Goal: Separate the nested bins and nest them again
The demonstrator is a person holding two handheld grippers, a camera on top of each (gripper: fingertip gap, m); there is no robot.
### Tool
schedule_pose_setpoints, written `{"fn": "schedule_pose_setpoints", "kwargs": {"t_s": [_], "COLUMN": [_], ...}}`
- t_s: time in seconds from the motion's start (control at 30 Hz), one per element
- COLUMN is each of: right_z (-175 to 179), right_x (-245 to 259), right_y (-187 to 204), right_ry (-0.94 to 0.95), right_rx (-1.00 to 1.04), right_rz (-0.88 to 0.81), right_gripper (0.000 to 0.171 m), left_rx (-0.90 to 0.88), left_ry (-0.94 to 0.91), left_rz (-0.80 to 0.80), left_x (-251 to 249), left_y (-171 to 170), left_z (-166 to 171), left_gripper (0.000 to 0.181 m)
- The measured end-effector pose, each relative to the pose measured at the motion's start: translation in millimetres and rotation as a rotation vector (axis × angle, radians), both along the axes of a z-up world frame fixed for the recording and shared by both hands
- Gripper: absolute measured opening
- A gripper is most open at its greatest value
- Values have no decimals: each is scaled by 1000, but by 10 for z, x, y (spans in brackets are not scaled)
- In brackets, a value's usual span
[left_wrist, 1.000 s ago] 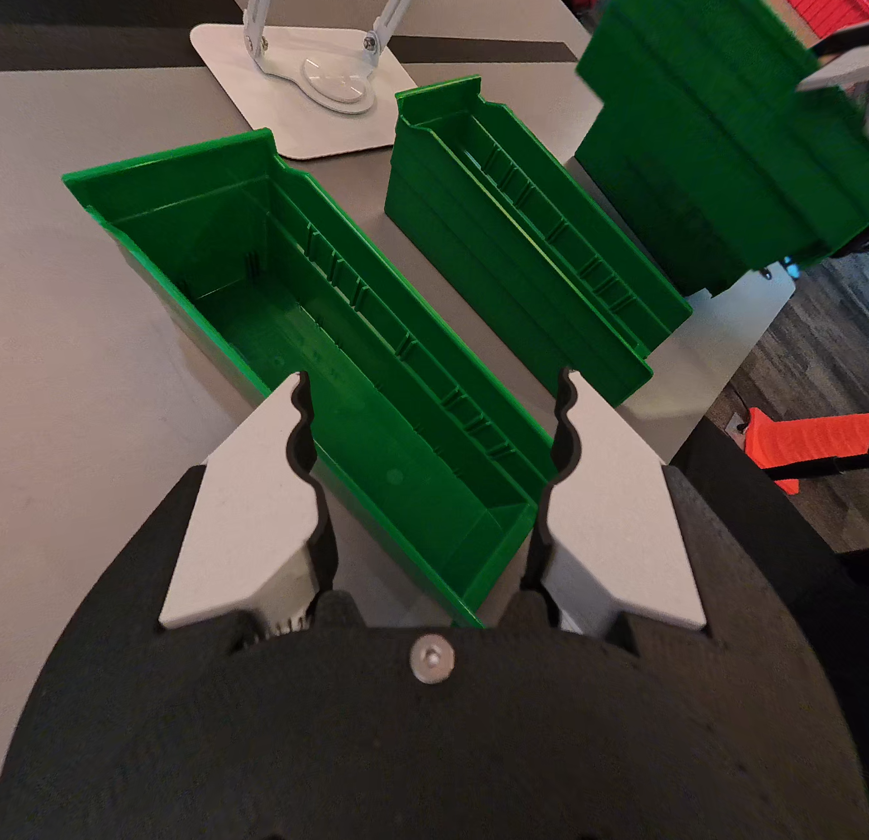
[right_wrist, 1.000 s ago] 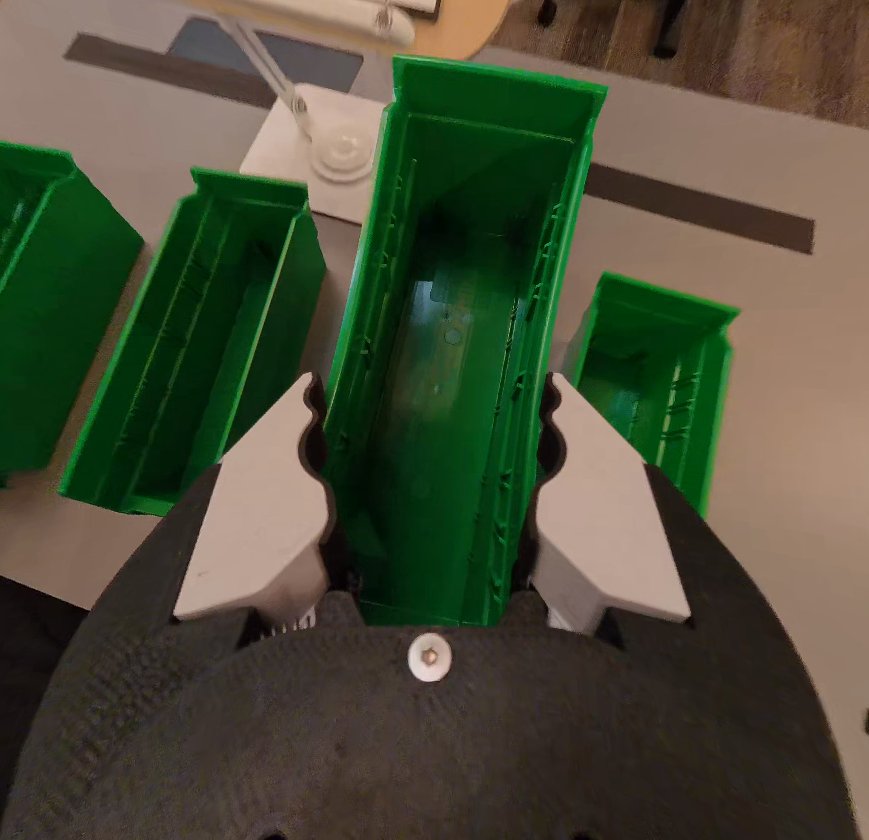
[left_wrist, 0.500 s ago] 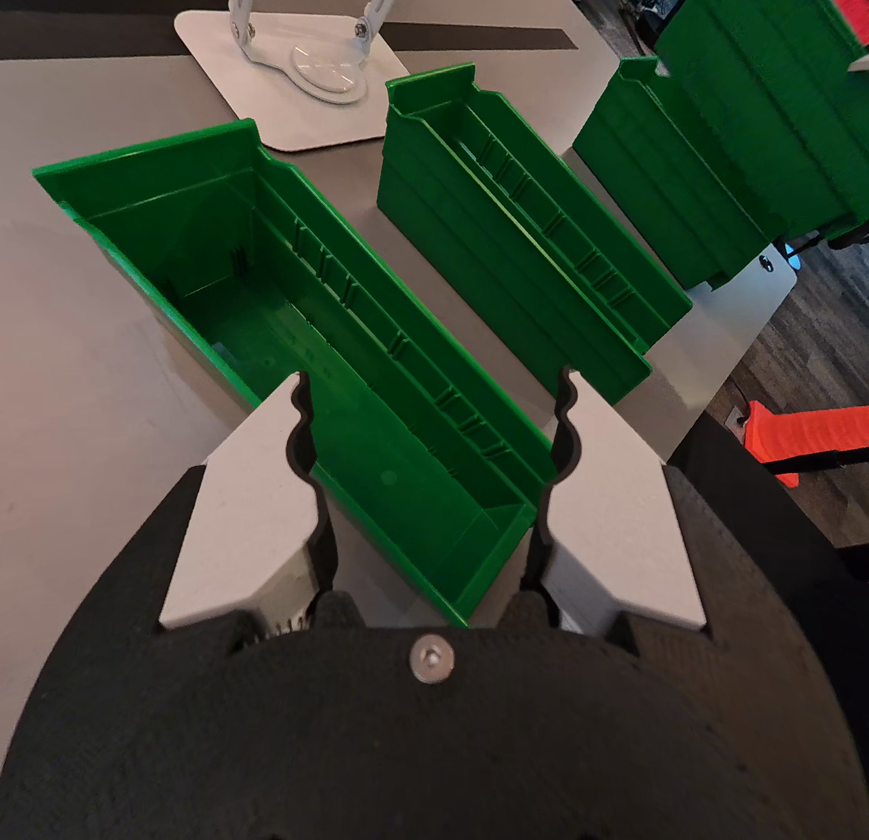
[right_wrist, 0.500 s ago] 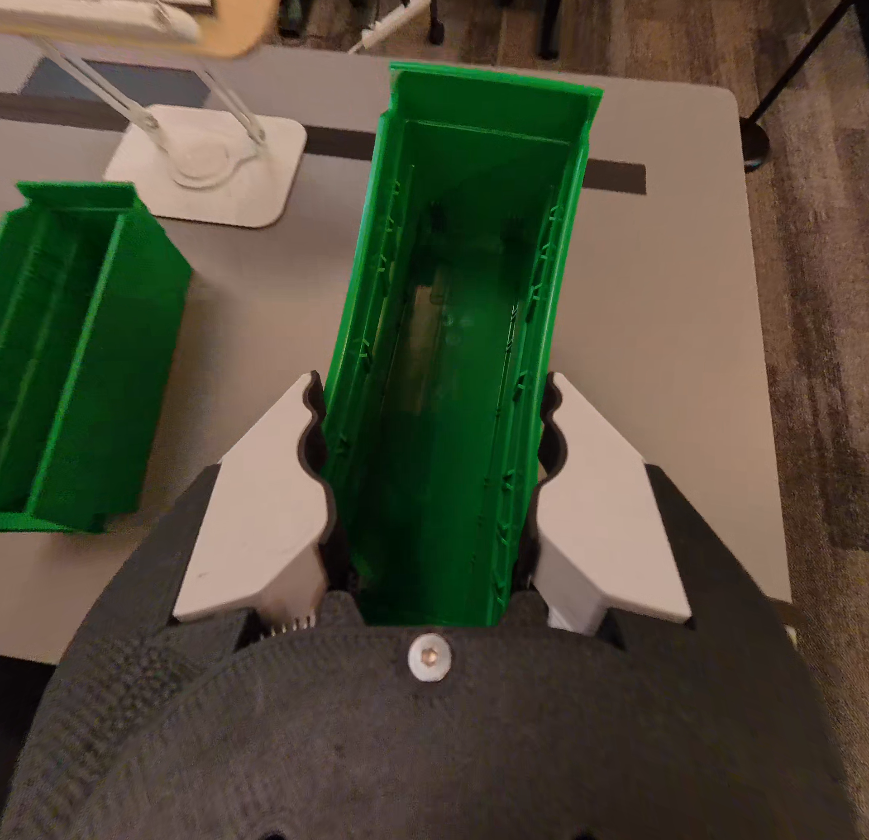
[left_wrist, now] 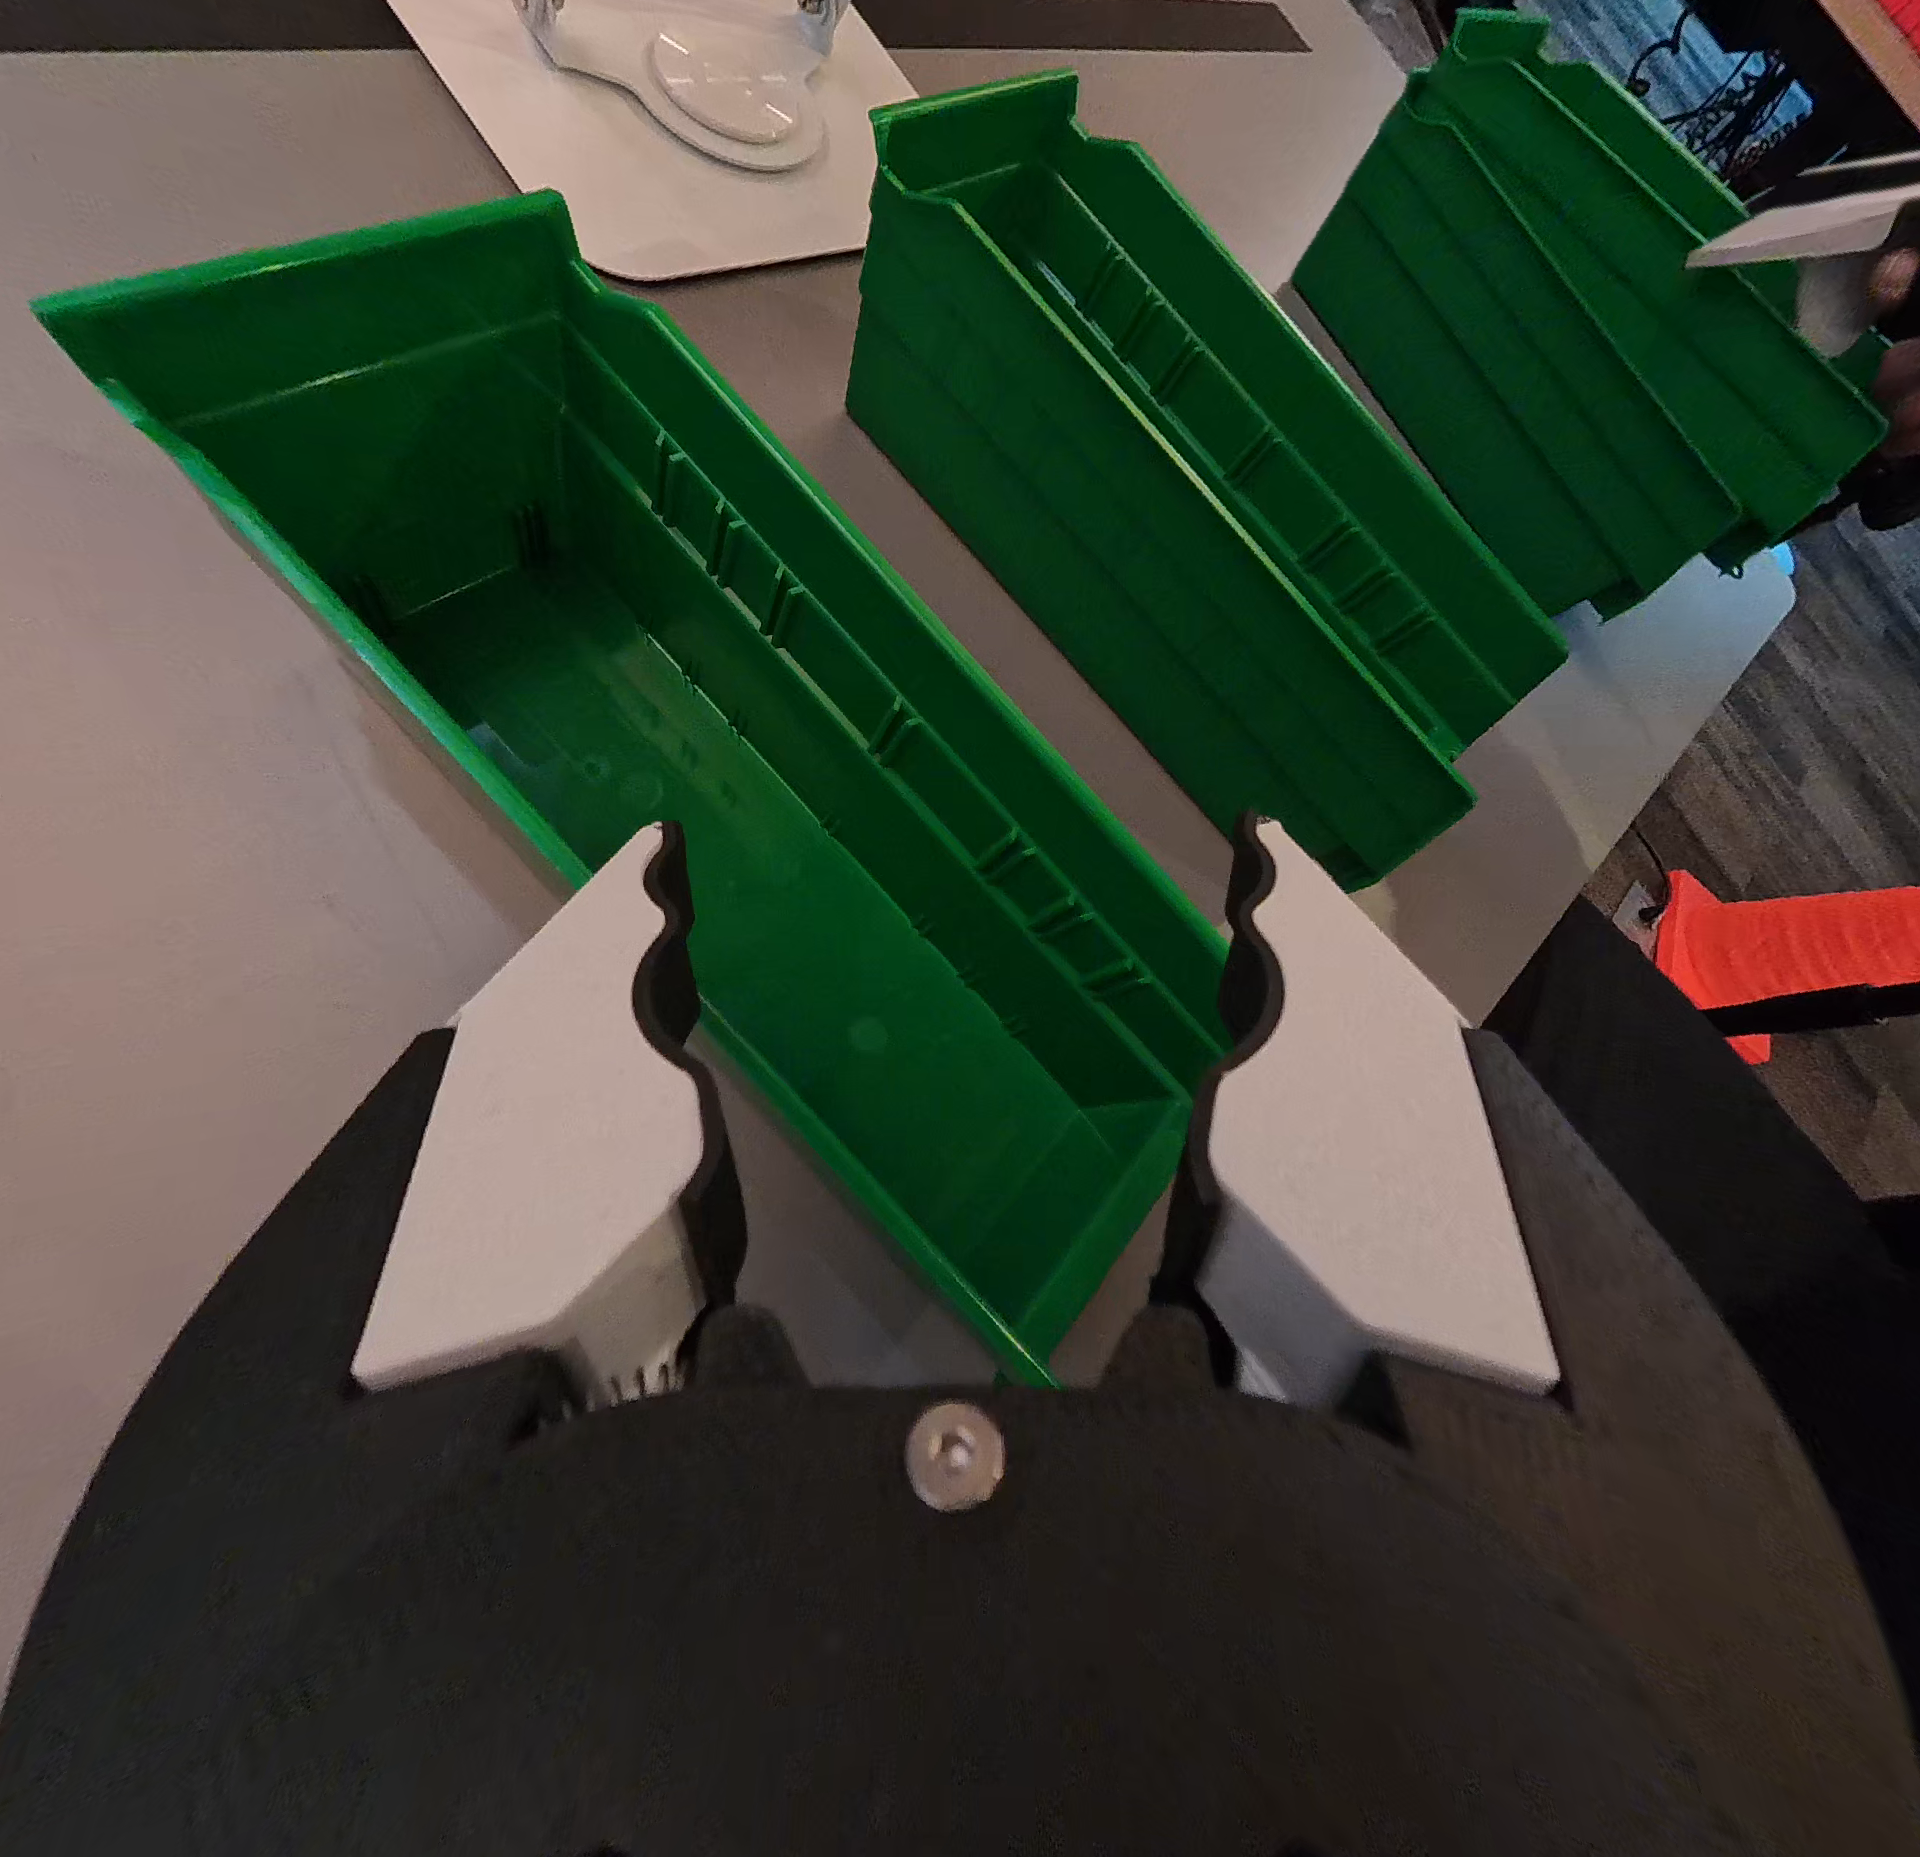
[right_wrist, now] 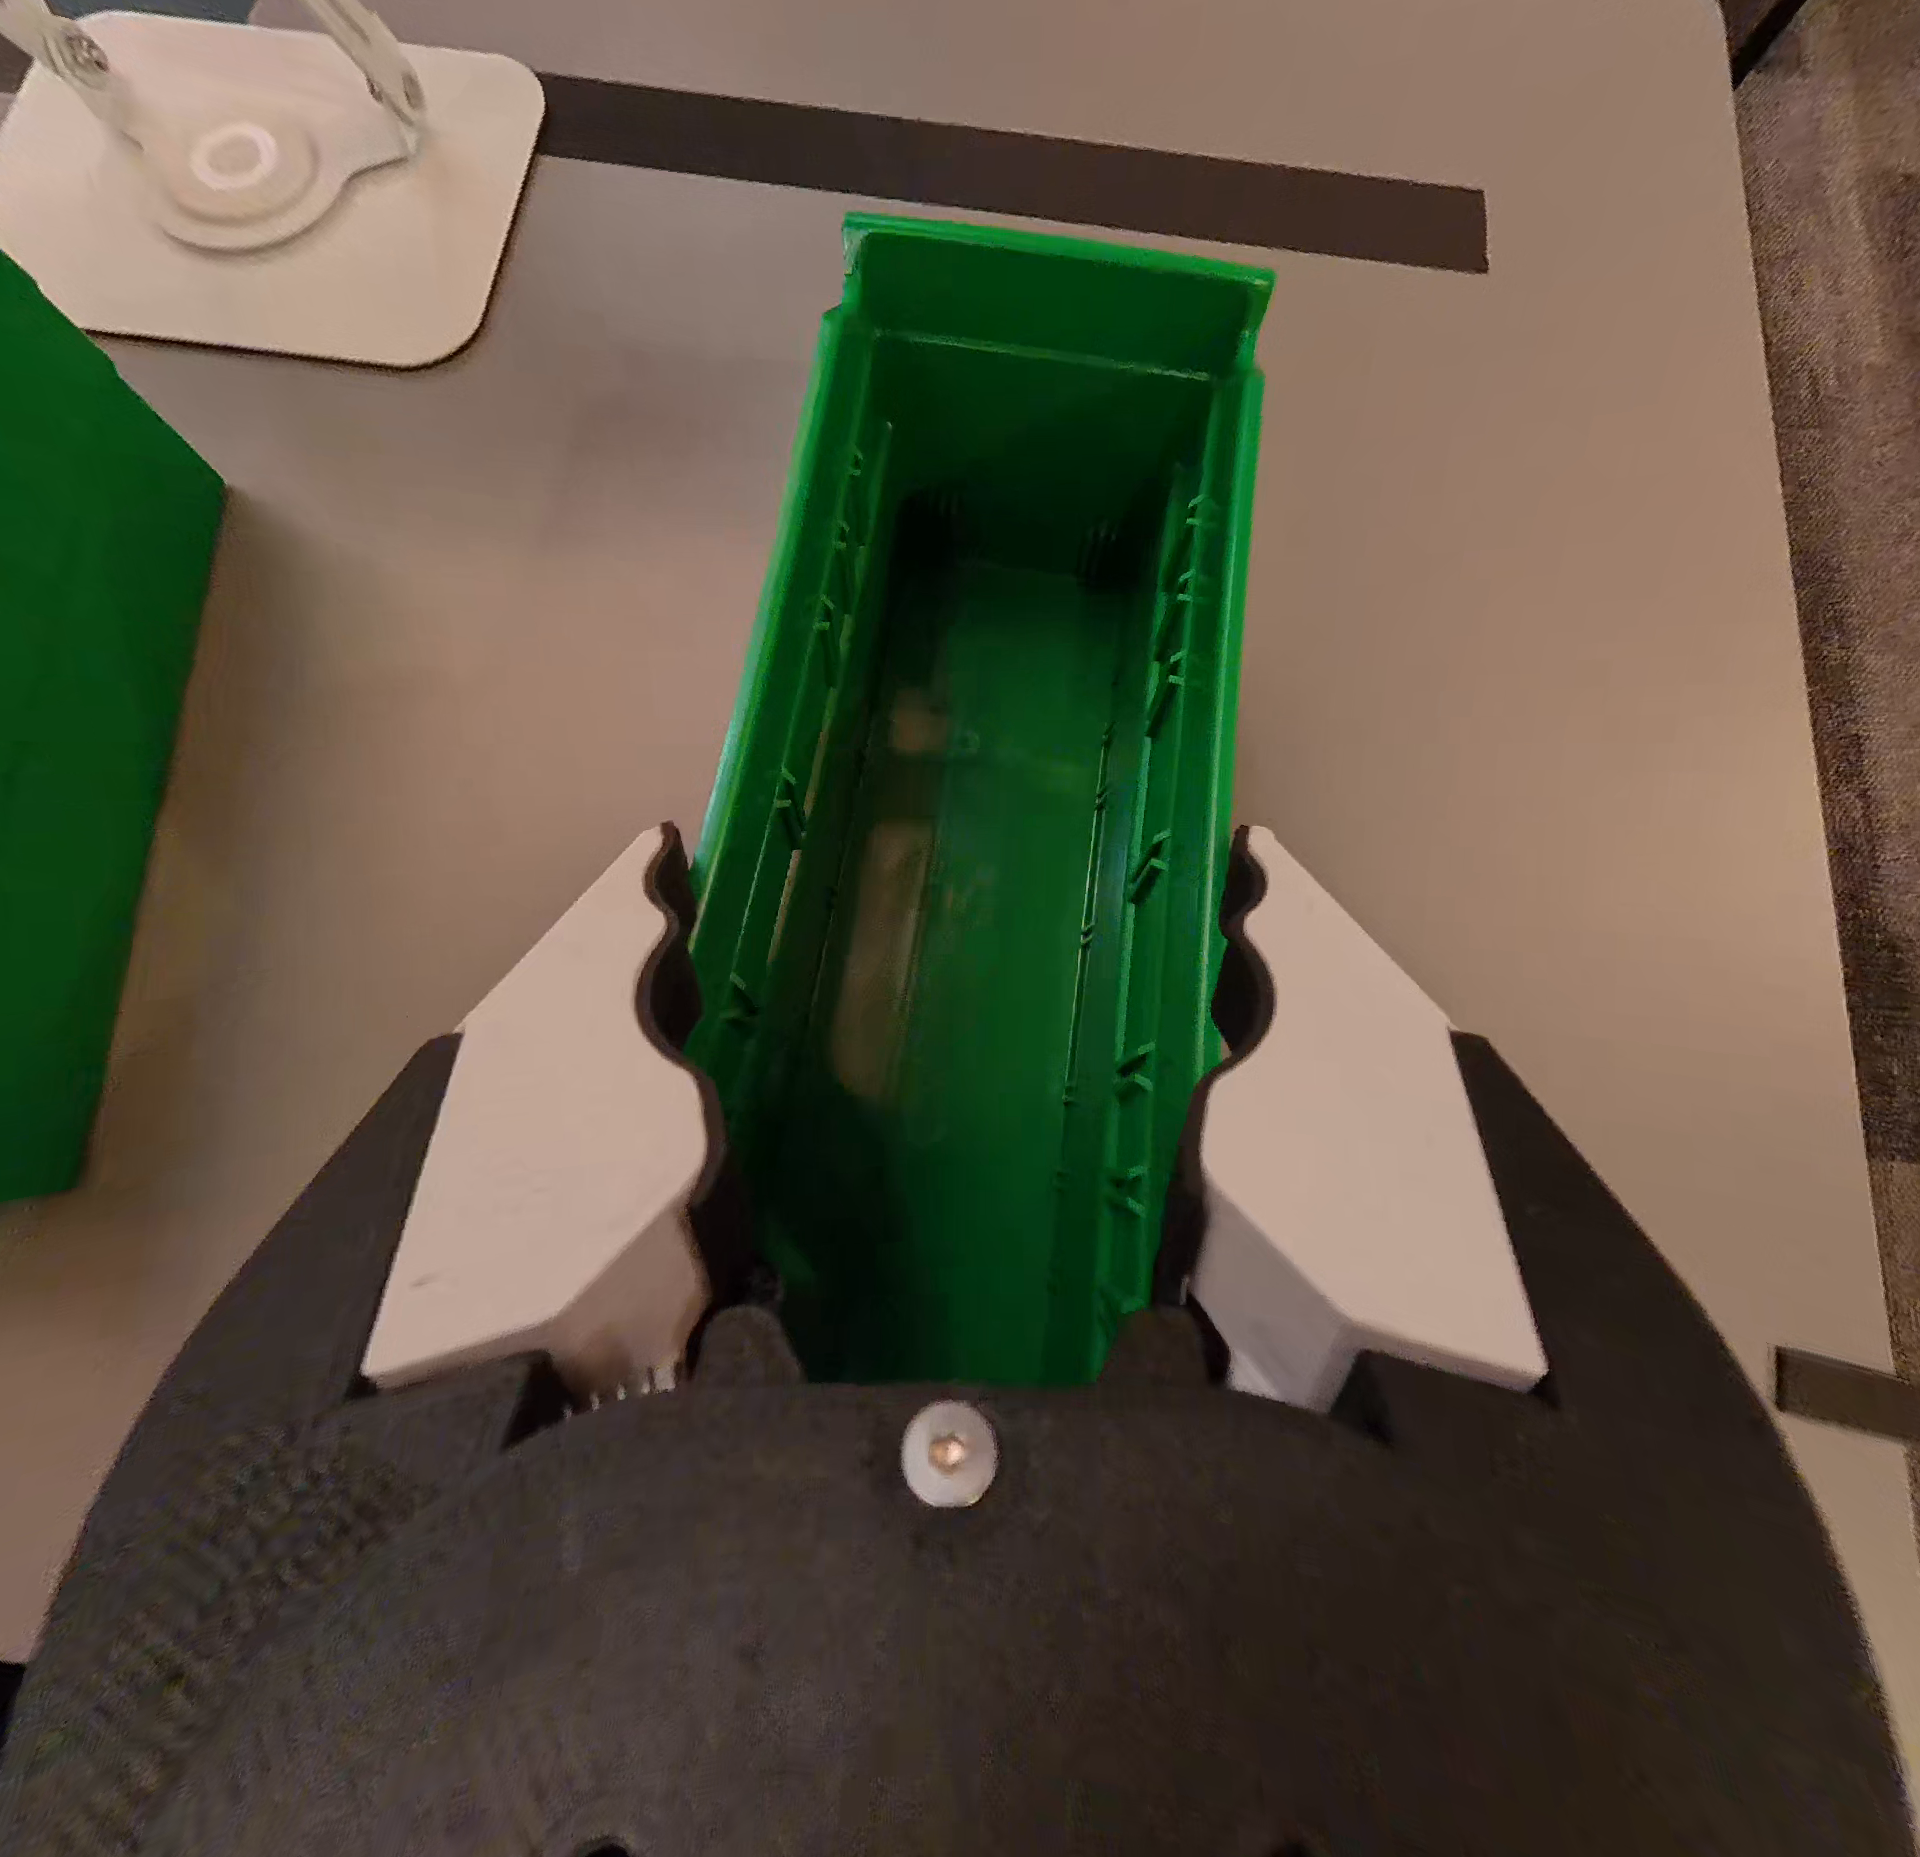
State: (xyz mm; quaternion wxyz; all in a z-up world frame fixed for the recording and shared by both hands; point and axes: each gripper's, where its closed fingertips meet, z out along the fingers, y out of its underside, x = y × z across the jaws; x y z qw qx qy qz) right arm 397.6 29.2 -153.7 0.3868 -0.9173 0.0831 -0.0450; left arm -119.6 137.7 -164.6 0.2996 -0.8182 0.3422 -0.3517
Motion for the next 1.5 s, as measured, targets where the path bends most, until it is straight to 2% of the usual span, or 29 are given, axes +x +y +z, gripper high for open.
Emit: {"fn": "schedule_pose_setpoints", "kwargs": {"t_s": [0.23, 0.47, 0.5, 0.53, 0.57, 0.6, 0.67, 0.7, 0.8, 0.87, 0.93, 1.03, 1.07, 1.17, 1.5], "right_z": [100, 106, 130, 182, 225, 214, 47, -44, 105, 204, 59, -187, -186, -73, 234], "right_x": [26, 27, 14, 57, 84, 84, -5, -64, -121, -252, -345, -423, -394, -357, -301], "right_y": [86, 115, 125, 118, 113, 115, 113, 104, 117, 90, -24, -103, -85, -7, 102], "right_ry": [-49, -133, -154, -175, -170, -146, -116, -85, -60, -5, -1, -17, -35, -29, -62], "right_rx": [64, 127, 146, 180, 213, 209, 65, -9, 9, -11, -166, -322, -325, -258, -63], "right_rz": [-25, -44, -38, -72, -92, -90, -26, 4, 34, 96, 167, 245, 239, 215, 192], "right_gripper": [86, 87, 84, 59, 49, 55, 89, 98, 103, 116, 132, 133, 126, 98, 86], "left_rx": [-1, -7, -7, -7, -8, -9, -10, -11, -10, -10, -13, -15, -15, -14, -18], "left_ry": [0, 2, 6, 8, 9, 10, 13, 12, 17, 24, 18, 20, 26, 40, 40], "left_rz": [2, 4, 2, -1, -2, -3, -4, -5, -10, -6, -3, -11, -16, -28, -22], "left_x": [-19, -26, -17, -11, -5, -3, -2, 2, 7, -12, -17, 12, 26, 43, 17], "left_y": [1, 8, 4, -1, -5, -8, -10, -11, -23, -16, -10, -17, -29, -54, -39], "left_z": [-6, -30, -38, -44, -47, -52, -60, -60, -63, -74, -72, -86, -97, -114, -128], "left_gripper": [102, 102, 102, 102, 102, 102, 102, 102, 102, 102, 101, 102, 102, 102, 102]}}
